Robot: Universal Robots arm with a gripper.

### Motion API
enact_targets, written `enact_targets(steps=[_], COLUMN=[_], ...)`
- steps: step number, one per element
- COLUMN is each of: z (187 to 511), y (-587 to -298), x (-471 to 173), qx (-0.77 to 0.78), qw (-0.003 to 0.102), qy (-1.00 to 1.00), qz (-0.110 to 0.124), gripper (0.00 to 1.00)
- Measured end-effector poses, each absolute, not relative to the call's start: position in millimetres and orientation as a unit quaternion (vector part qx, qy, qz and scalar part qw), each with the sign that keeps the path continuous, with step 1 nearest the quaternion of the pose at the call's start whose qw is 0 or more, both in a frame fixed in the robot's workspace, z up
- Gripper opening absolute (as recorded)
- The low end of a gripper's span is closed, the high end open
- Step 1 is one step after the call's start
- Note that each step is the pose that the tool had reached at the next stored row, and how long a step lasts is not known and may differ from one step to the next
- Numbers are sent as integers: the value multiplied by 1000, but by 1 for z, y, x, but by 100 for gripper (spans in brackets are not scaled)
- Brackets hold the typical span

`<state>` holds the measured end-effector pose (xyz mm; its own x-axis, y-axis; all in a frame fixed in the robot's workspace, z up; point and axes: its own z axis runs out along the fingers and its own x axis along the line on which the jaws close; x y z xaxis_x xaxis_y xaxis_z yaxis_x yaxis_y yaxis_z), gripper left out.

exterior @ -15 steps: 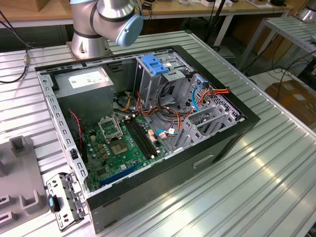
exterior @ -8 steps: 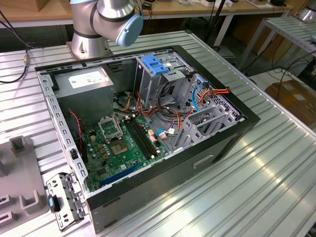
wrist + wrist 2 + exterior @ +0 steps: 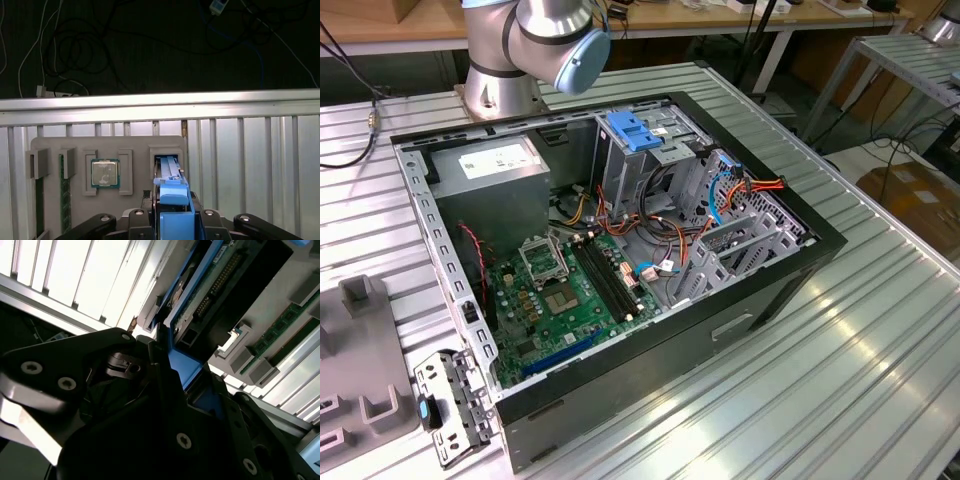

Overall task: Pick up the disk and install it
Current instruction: 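Pick up the disk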

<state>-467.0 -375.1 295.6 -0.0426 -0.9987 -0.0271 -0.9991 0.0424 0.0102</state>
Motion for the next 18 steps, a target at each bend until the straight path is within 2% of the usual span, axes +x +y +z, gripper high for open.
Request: enact_targets(steps=[18], z=[296], y=[-375], x=[-467], qx=[-696], qw=[6], qy=[718], qz=[13], gripper=[37])
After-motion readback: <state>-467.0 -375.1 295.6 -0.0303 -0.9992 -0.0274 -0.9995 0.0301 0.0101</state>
